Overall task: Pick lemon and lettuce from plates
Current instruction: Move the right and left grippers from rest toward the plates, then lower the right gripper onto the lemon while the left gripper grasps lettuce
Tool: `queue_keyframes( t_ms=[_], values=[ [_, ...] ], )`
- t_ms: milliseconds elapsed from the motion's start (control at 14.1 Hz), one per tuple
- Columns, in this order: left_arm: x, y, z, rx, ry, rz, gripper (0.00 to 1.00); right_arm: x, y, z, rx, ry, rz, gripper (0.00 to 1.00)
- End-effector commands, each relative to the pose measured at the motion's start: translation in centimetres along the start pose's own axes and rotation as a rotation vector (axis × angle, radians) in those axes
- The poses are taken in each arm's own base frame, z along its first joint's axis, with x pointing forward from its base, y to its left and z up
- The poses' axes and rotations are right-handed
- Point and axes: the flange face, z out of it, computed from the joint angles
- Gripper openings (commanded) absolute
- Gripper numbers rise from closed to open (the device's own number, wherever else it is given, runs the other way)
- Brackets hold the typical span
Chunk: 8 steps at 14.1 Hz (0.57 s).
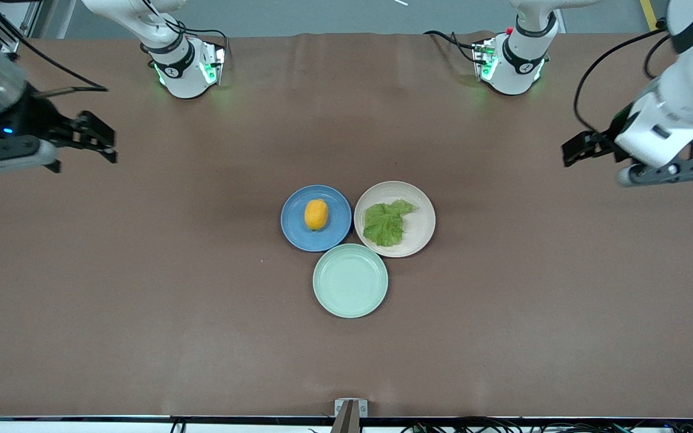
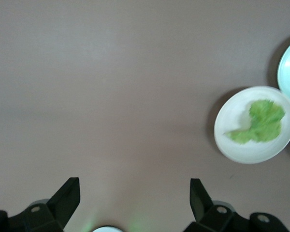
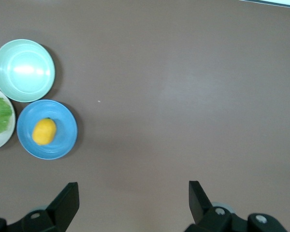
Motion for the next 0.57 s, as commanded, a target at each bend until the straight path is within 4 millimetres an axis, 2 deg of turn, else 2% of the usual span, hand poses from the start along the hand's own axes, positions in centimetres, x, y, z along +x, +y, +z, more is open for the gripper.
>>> queue_keyframes(
  t_ms=[0,142,213,355,496],
  values=[
    [1.0,3.7,3.6,-0.027,-0.014,-0.116,1.00,0.7,-3.5,1.8,0.002,-0.033,-0.020,1.00],
    [1.5,8.2,7.3,-0.043,-0.041,-0.255,1.00,0.5,-8.1,4.5,-0.004,-0.092,-0.058,1.00],
    [2.1,10.2,9.7,-0.053,-0.054,-0.339,1.00,0.4,-9.3,5.9,-0.010,-0.126,-0.025,1.00],
    [2.3,15.4,14.2,-0.075,-0.056,-0.444,1.00,0.3,-14.3,10.1,-0.012,-0.181,0.009,1.00],
    [2.5,18.9,18.7,-0.068,-0.031,-0.564,1.00,-0.1,-17.7,13.6,0.041,-0.191,0.072,1.00]
  ],
)
